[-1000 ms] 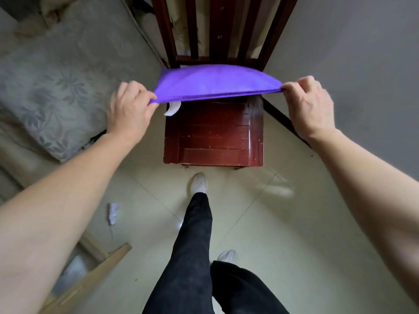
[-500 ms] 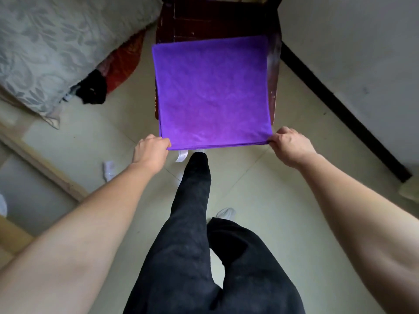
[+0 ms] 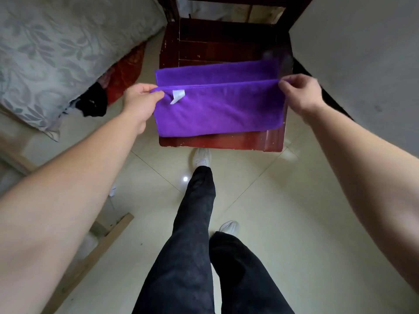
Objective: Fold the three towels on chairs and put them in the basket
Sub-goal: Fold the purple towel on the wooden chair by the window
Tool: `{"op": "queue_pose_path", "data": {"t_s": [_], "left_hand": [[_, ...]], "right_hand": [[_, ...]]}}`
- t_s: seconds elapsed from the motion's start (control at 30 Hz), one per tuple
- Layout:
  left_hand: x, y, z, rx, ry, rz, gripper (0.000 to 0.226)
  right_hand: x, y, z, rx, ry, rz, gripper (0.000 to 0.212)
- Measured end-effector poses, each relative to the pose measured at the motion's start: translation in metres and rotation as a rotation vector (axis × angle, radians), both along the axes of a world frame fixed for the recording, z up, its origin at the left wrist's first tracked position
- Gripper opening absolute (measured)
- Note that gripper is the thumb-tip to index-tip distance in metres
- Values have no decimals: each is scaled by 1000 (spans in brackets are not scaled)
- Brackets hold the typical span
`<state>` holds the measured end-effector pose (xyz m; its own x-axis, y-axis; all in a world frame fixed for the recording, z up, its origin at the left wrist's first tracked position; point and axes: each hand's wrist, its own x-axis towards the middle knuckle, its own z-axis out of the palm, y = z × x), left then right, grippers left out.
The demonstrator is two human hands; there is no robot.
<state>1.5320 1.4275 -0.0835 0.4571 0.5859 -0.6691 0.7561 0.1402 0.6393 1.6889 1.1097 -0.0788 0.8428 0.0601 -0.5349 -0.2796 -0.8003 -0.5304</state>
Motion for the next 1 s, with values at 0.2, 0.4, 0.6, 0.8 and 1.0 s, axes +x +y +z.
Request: {"op": "queue_pose_path", "data": {"t_s": [0.2,0.4,0.6,0.8,1.0], "left_hand": [[46,32,-45,61,19,107,31],[74,46,-75,118,-10,161,34],[79,49,-99,269,49,133,36],[65,6,-61,1011,-88,-636,51],[78,-32,-81,710,5,-1515,95]], "right_hand": [[51,28,-48,-34,-24,7,41],[72,46,-72,-79,-92,42,35],[70,59,-88,-168,-206,2,42],[44,56,-79,-327,-25,-75,73],[29,29,-75,-185,167,95,65]]}}
